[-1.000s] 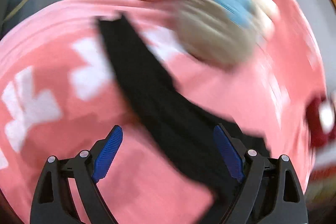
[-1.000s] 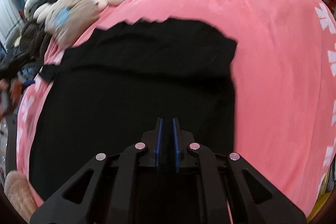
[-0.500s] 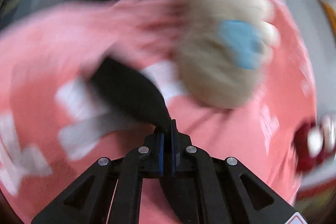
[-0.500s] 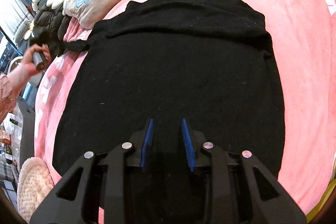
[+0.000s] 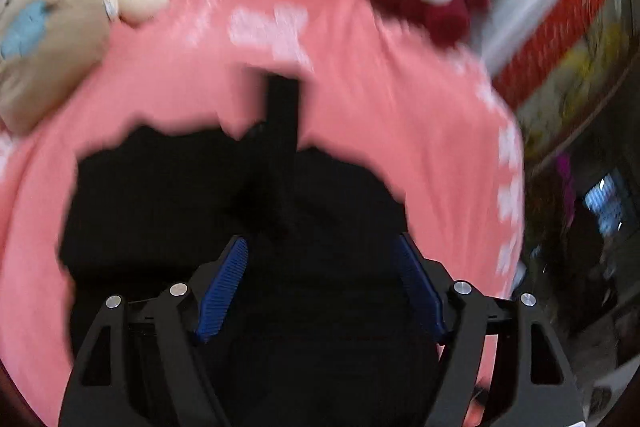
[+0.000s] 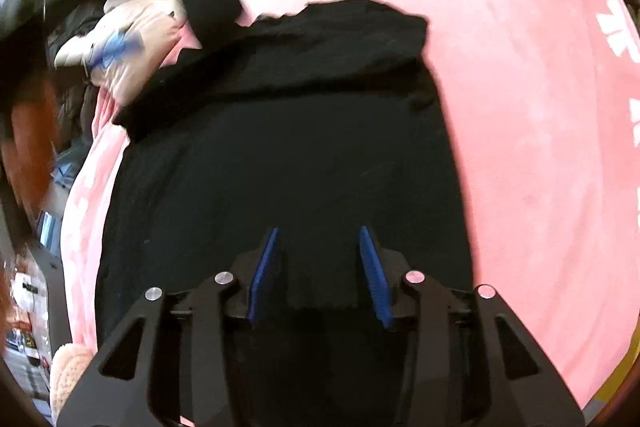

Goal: Fold small clothes

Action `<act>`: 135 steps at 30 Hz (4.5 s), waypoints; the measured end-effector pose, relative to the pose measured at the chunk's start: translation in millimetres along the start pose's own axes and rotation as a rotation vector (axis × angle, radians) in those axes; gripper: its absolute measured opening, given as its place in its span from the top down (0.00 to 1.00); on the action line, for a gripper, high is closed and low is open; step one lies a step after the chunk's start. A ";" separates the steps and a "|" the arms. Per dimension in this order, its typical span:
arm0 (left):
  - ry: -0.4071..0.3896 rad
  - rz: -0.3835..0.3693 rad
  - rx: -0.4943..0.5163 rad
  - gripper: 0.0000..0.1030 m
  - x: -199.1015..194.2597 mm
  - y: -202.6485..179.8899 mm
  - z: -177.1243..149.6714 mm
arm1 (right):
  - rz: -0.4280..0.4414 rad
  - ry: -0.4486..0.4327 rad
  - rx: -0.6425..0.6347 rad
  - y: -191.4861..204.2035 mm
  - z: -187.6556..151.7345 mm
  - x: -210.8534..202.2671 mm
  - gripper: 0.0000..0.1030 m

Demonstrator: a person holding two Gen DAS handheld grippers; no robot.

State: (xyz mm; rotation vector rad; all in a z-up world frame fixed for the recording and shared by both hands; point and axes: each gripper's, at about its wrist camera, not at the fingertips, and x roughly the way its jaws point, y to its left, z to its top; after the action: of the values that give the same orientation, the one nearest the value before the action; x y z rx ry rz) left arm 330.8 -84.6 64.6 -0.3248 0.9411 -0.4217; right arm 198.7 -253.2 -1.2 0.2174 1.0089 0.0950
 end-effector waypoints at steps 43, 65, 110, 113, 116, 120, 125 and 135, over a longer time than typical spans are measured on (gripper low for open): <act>0.037 0.248 -0.179 0.28 -20.9 67.5 -57.3 | 0.027 -0.015 0.136 -49.0 135.4 94.1 0.81; 0.081 0.523 -0.158 0.18 36.6 136.4 -20.7 | -0.042 -0.116 0.138 -68.8 158.4 68.0 0.71; 0.197 0.356 -0.233 0.07 -62.9 133.0 -155.7 | -0.156 0.114 0.073 -47.3 -48.8 -9.9 0.54; 0.230 0.345 -0.248 0.07 -80.9 126.8 -195.0 | -0.166 0.170 0.095 -48.6 -87.6 -21.4 0.41; 0.235 0.338 -0.248 0.07 -94.3 118.8 -220.5 | -0.159 0.214 0.137 -48.7 -118.9 -26.4 0.38; 0.221 0.356 -0.205 0.07 -101.0 110.4 -242.6 | -0.150 0.257 0.167 -46.4 -132.4 -19.0 0.21; 0.211 0.426 -0.100 0.05 -93.2 95.2 -251.9 | -0.159 0.218 0.174 -41.8 -133.6 -12.2 0.11; 0.213 0.301 -0.228 0.95 -117.4 101.6 -242.0 | -0.012 0.162 0.195 -35.6 -127.9 -46.7 0.93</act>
State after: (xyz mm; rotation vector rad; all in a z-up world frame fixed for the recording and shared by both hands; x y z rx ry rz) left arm 89.9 40.0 -31.0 -0.3428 1.2302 -0.0719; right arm 64.8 -278.8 -36.2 0.3866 1.1816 0.0026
